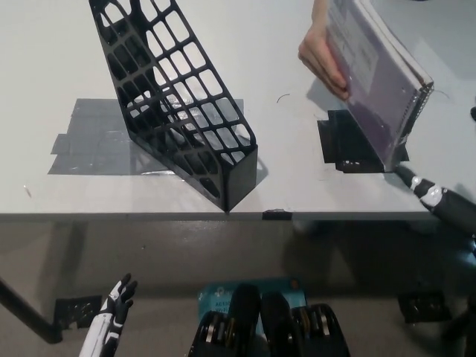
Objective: A person hands a notebook to the robot and the robot grabs it with its right hand and places it in the magazine stand kept in the centre of the desk infront of it.
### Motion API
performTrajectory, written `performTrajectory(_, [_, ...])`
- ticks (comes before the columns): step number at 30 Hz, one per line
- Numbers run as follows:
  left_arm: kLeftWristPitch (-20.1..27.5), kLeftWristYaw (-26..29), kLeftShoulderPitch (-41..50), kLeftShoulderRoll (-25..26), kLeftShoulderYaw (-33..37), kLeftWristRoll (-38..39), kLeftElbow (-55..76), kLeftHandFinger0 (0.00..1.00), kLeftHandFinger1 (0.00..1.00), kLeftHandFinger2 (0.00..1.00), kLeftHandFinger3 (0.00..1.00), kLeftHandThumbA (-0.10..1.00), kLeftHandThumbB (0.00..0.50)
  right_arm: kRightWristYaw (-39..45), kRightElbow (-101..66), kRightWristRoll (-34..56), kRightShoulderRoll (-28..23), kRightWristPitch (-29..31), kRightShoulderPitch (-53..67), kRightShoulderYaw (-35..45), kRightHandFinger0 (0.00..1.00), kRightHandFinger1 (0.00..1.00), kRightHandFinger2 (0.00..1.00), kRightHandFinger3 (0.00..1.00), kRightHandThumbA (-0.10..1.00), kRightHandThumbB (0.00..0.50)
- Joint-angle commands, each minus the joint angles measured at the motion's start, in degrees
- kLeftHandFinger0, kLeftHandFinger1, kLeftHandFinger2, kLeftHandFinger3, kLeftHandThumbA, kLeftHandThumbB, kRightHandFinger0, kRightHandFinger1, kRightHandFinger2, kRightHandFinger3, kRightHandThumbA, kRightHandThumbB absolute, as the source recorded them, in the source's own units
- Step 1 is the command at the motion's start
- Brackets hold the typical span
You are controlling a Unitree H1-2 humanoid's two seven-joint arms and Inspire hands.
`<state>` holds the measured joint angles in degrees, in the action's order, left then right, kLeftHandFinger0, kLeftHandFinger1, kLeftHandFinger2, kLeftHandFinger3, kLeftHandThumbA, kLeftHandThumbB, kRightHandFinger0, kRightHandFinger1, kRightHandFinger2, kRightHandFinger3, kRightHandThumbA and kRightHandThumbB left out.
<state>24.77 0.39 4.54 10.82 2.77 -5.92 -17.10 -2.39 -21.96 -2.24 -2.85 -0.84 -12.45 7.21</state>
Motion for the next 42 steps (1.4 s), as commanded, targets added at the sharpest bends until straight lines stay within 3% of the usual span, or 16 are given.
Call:
performTrajectory(1, [2.16,1.83,-0.19,1.06,0.55,-0.82,0.96,0.99,1.0,1.0,1.0,1.0,0.5,-1.06,1.69,0.74,-0.07,-1.13,-3.6,0.6,1.0,1.0,1.0,1.0,1.0,0.244])
performTrajectory(12, [2.16,2.93,-0.18,1.0,1.58,-1.36,0.42,0.99,1.0,1.0,1.0,1.0,0.5,-1.92,15.33,-2.54,0.21,0.12,-14.04,-1.64,1.0,1.0,1.0,1.0,1.0,0.304])
performTrajectory(21, [2.16,2.73,-1.04,1.14,1.61,-0.88,0.43,0.96,1.0,1.0,1.0,1.0,0.5,-2.97,21.12,-4.15,0.32,-0.82,-21.64,-3.25,1.0,1.0,1.0,1.0,1.0,0.244])
performTrajectory(24, [2.16,2.61,-1.17,1.15,1.58,-0.66,0.48,0.96,1.0,1.0,1.0,1.0,0.5,-3.14,22.01,-3.9,0.33,-1.07,-22.68,-3.07,1.0,1.0,1.0,1.0,1.0,0.249])
performTrajectory(28, [2.16,2.27,-1.39,1.25,1.55,-0.47,0.72,0.96,1.0,1.0,1.0,1.0,0.5,-3.63,28.15,-3.35,-0.99,-0.42,-27.32,-2.11,1.0,1.0,1.0,1.0,1.0,0.301])
performTrajectory(33, [2.16,2.66,-1.39,1.28,1.76,-1.17,0.7,0.94,1.0,1.0,1.0,1.0,0.5,-4.11,30.51,-3.18,-1.47,0.14,-28.86,-1.79,1.0,1.0,1.0,1.0,1.0,0.278])
performTrajectory(35, [2.16,2.59,-1.79,1.23,1.62,-1.25,0.76,0.93,1.0,1.0,1.0,1.0,0.5,-4.7,31.69,-3.17,-1.49,1.04,-30.05,-1.63,1.0,1.0,1.0,1.0,0.96,0.269])
performTrajectory(39, [2.16,2.68,-1.84,1.28,1.75,-1.25,1.11,0.93,1.0,1.0,1.0,1.0,0.5,-6.31,33.92,-2.65,-0.74,-0.2,-31.64,-0.74,1.0,1.0,1.0,1.0,0.7,0.215])
performTrajectory(40, [2.16,2.75,-1.92,1.33,1.79,-1.28,1.11,0.93,1.0,1.0,1.0,1.0,0.5,-6.71,34.57,-2.76,-0.64,-0.83,-32.08,-0.59,0.96,1.0,1.0,1.0,0.66,0.198])
performTrajectory(41, [2.16,2.88,-1.98,1.35,1.87,-1.4,1.1,0.93,1.0,1.0,1.0,1.0,0.5,-7.47,35.48,-3.72,-0.72,-1.67,-32.55,-0.66,0.73,0.86,0.98,0.99,0.66,0.201])
performTrajectory(42, [2.16,2.99,-2.02,1.36,1.92,-1.49,1.08,0.93,1.0,1.0,1.0,1.0,0.5,-7.85,35.89,-4.35,-0.82,-2.06,-32.75,-0.77,0.64,0.79,0.93,0.93,0.67,0.204])
